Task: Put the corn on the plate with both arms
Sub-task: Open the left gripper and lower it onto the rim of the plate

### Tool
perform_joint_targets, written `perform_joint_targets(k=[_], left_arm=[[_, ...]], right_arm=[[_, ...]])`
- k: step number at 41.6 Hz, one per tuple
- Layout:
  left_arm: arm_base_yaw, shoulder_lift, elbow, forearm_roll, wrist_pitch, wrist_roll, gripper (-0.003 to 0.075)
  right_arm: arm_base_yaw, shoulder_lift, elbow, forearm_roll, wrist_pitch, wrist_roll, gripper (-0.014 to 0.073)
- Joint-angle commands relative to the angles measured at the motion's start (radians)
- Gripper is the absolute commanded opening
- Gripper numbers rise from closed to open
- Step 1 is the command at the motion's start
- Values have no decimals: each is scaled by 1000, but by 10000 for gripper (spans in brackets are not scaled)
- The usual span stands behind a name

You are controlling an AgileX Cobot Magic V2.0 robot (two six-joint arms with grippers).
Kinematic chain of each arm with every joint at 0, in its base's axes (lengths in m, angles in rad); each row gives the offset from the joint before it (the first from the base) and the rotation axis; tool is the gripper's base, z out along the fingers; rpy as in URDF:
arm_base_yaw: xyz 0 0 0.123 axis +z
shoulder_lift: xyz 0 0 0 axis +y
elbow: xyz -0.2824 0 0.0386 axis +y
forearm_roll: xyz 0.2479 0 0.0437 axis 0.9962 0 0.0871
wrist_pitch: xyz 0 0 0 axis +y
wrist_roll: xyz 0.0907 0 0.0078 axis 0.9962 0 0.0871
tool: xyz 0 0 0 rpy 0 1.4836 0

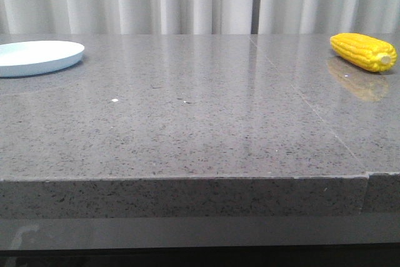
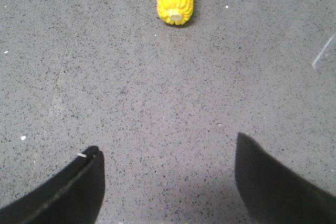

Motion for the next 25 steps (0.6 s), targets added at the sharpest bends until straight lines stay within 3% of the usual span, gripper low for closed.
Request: perform_joint_targets(k=[1, 16, 25], left_arm=[[-8, 91, -80, 25, -64, -10, 535], [54, 467, -298, 41, -13, 0, 535], [152, 686, -449, -223, -19, 193, 535]], right_arm=[[-7, 6, -33, -4, -65, -7, 549], [-7, 6, -33, -4, -65, -7, 549], [-7, 6, -33, -4, -65, -7, 549]])
